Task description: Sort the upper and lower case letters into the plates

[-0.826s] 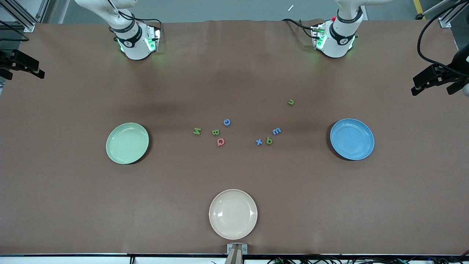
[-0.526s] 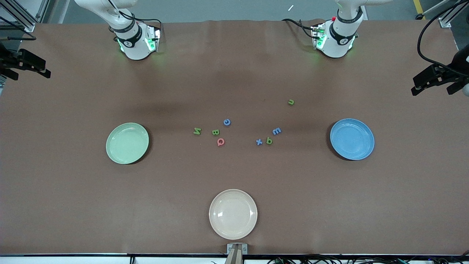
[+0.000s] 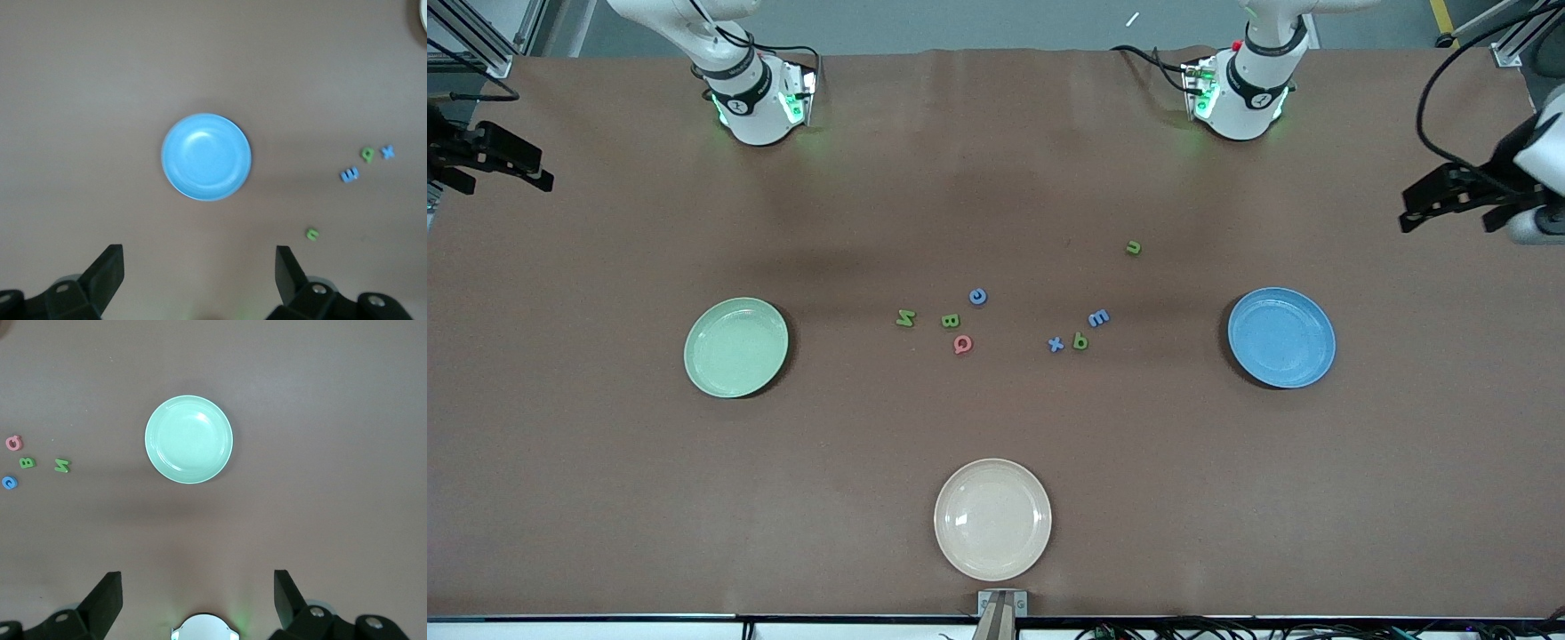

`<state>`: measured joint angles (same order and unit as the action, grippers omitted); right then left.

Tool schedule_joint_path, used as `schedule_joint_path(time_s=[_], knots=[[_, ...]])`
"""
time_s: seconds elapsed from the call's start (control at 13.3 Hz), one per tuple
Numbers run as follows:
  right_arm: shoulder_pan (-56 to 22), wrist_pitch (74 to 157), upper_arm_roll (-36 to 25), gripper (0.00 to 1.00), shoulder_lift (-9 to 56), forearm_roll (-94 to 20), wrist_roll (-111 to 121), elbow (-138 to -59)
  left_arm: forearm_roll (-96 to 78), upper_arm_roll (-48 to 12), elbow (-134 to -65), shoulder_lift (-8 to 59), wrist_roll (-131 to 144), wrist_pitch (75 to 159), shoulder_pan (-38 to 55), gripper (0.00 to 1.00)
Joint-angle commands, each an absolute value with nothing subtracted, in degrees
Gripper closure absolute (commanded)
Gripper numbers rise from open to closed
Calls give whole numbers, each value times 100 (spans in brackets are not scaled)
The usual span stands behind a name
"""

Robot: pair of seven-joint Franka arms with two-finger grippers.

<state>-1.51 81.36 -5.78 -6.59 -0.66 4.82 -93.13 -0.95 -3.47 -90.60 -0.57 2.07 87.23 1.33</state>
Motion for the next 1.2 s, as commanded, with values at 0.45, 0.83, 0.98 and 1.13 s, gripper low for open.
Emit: schedule_joint_path(time_s=[0.45,0.83,0.98,1.13], knots=[[-114,8367,-562,0,-835,-26,352,-9501,-440,-2213,-10125,850,2748,10491,246,0],[-105,8376,-589,0,-835,-18,229,-9501,394,-2312,-9424,2299,4611,11382,1193,0],[-105,8367,-598,0,-835,-26,229,-9501,719,-2285,-9125,2863,5331,11443,1510,0],[-105,8376,-598,0,-826,-26,307,-9492,905,-2285,-8834,3364,5842,11505,1608,0]])
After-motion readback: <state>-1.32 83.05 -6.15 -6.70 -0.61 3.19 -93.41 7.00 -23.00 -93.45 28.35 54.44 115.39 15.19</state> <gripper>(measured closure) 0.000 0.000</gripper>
